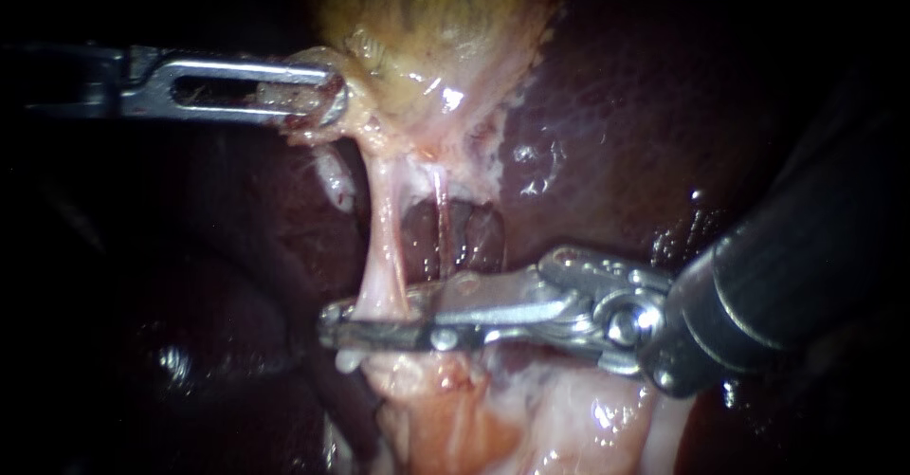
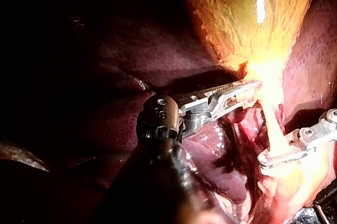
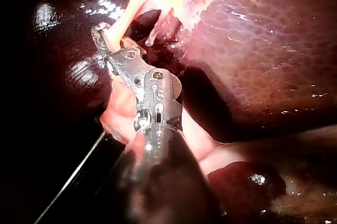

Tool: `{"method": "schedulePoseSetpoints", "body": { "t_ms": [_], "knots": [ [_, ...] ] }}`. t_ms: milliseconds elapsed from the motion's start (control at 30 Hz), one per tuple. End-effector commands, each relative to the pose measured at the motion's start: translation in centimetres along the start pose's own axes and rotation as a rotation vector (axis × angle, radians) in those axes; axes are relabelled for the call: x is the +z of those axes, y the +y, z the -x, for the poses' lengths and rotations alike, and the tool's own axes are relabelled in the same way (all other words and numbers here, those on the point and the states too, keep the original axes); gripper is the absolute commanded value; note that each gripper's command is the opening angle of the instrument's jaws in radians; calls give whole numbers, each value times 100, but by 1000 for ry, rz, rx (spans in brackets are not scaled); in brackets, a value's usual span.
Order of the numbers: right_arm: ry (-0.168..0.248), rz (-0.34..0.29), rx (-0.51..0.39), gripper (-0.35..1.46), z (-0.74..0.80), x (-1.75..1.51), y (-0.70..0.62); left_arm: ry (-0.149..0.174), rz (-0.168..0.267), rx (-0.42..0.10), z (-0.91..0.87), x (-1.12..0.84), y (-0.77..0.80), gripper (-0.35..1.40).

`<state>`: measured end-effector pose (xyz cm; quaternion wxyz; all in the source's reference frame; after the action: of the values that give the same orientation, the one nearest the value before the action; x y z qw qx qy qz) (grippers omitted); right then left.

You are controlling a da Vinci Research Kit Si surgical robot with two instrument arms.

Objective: Going back second clip left tube

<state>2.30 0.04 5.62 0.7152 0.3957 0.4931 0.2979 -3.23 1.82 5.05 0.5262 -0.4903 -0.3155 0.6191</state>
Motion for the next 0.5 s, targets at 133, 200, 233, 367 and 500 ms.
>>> {"method": "schedulePoseSetpoints", "body": {
  "t_ms": [133, 200, 233, 367, 500],
  "knots": [
    [0, -1, -5, -35, -1, -1, 0, -1, 1, 1, 0, -2, 2, -35],
    [-2, 1, -46, -12, -3, 2, 1, -1, 1, 1, 0, -3, 2, -35],
    [-2, 2, -69, 6, -4, 4, 2, -1, 1, 1, 0, -3, 2, -35],
    [16, 40, -151, 44, -5, 9, 9, -1, 2, 1, 0, -4, 3, -35],
    [31, 85, -221, 49, -3, 4, 22, -2, 3, 1, 0, -7, 3, -35]
  ]
}}
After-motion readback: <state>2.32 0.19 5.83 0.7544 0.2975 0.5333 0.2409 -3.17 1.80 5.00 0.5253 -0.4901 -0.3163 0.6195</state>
